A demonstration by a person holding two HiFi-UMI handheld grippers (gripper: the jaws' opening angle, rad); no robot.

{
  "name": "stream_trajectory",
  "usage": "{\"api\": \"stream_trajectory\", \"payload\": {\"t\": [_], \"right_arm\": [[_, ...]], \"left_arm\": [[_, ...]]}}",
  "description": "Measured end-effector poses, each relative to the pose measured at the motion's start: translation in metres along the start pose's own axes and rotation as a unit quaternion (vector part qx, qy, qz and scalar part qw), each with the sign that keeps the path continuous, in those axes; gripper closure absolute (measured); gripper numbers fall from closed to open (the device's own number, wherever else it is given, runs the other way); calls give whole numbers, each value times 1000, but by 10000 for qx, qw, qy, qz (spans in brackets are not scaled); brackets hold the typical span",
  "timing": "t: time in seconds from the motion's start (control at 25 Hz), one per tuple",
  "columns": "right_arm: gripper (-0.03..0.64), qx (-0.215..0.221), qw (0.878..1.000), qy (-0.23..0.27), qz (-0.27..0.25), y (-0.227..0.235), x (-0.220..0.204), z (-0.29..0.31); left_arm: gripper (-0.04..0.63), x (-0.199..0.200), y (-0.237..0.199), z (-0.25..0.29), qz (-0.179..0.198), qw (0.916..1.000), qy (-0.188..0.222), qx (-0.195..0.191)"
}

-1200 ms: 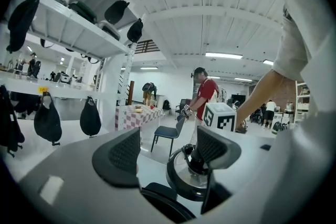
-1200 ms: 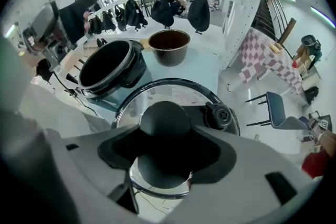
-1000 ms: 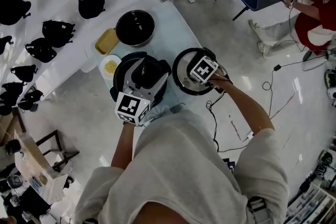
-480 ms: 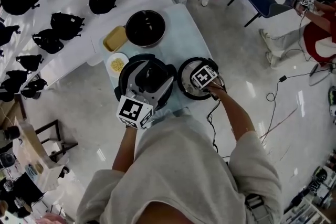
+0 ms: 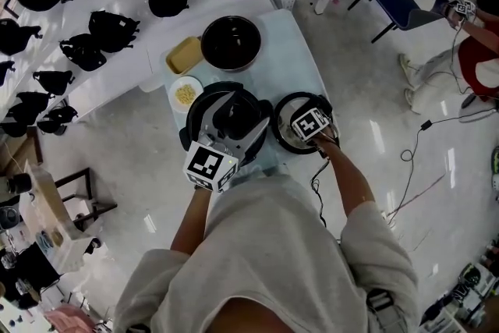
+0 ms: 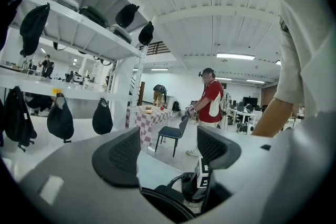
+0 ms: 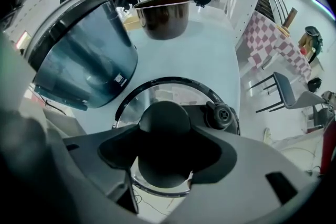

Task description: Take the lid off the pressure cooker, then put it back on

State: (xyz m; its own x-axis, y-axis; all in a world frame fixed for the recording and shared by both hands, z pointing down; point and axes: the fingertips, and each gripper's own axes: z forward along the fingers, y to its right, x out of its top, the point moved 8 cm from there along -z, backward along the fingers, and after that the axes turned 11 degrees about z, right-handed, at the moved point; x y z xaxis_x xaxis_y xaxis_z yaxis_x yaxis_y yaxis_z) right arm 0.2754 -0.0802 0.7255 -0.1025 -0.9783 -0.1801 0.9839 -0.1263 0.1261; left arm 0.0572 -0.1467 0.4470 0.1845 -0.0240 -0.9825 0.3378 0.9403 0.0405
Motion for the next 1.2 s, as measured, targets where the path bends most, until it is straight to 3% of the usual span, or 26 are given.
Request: {"api": "stream_trajectory", "payload": {"t": [0.4,0.68,0.88,1.2], "right_arm": [[334,-46,9999,114,17,-3,3,-2],[336,151,9894,1357,495,-16,6,-48],[353,332,9610,2645,739,-41,14,-104],[380,468,8866,4533,791,-89,21,-215]], "left_arm": [[273,-2,-11,-5,-37,9999,58,115],[273,-6,-14,-7,-73,9999,34,140],[273,-8,-17,-10,-86,9998,30,184],[273,-14,-21,-18,-42,9994,-46,333]]}}
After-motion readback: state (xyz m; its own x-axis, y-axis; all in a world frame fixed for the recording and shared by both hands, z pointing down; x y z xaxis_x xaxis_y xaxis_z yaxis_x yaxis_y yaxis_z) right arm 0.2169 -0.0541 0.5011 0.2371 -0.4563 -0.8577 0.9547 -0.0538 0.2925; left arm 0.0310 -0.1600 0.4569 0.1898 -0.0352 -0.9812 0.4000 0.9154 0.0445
